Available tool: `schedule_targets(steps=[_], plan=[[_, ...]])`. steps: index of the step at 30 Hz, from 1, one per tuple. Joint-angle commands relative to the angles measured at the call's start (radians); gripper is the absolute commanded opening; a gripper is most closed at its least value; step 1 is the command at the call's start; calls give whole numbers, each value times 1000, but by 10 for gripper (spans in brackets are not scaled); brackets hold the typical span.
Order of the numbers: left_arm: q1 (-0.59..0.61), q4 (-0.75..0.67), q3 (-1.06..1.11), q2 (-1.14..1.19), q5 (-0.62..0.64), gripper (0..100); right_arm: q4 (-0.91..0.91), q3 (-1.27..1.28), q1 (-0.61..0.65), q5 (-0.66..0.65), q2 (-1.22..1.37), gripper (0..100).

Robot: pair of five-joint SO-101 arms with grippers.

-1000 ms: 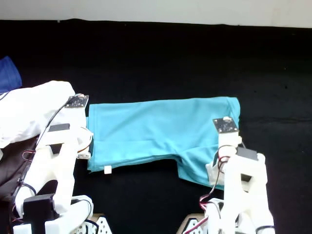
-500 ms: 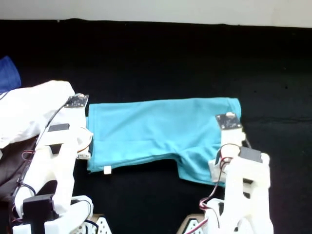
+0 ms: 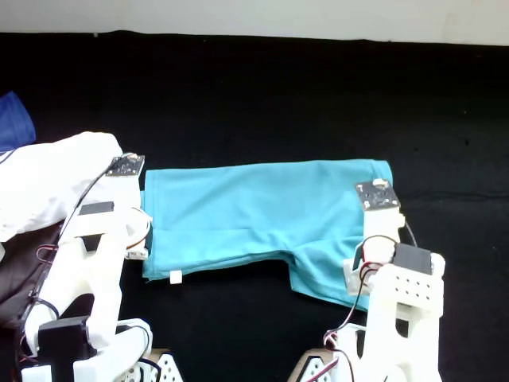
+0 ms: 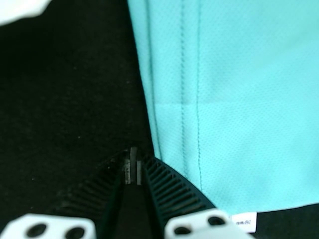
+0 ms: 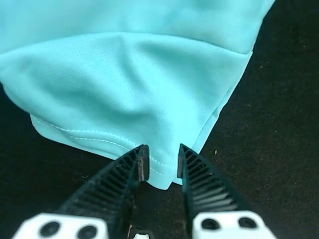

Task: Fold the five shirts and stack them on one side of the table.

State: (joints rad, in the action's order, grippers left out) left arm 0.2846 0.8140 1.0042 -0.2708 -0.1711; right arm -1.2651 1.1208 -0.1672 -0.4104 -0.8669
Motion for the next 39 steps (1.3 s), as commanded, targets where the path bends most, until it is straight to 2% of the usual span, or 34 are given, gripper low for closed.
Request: schedule_targets(steps=[1, 5, 8, 14, 19, 24, 28, 36, 39], plan=[[15, -23, -1, 8, 6, 9, 24, 33, -10, -11, 36, 107], [15, -23, -1, 8, 6, 9, 139, 124, -10, -11, 79, 135], [15, -23, -1, 8, 6, 9, 154, 136, -10, -11, 82, 134], [15, -23, -1, 8, 6, 9, 156, 133, -10, -11, 82, 5], [15, -23, -2, 8, 6, 9, 156, 134, -16, -6, 81, 5], [15, -23, -2, 8, 6, 9, 133, 85, -94, -15, 5, 5], [15, -23, -2, 8, 6, 9, 68, 19, -159, -153, -39, 5], [15, -23, -2, 8, 6, 9, 68, 30, -291, -434, -13, 5], [15, -23, -2, 8, 6, 9, 64, 31, -332, -489, -13, 5]])
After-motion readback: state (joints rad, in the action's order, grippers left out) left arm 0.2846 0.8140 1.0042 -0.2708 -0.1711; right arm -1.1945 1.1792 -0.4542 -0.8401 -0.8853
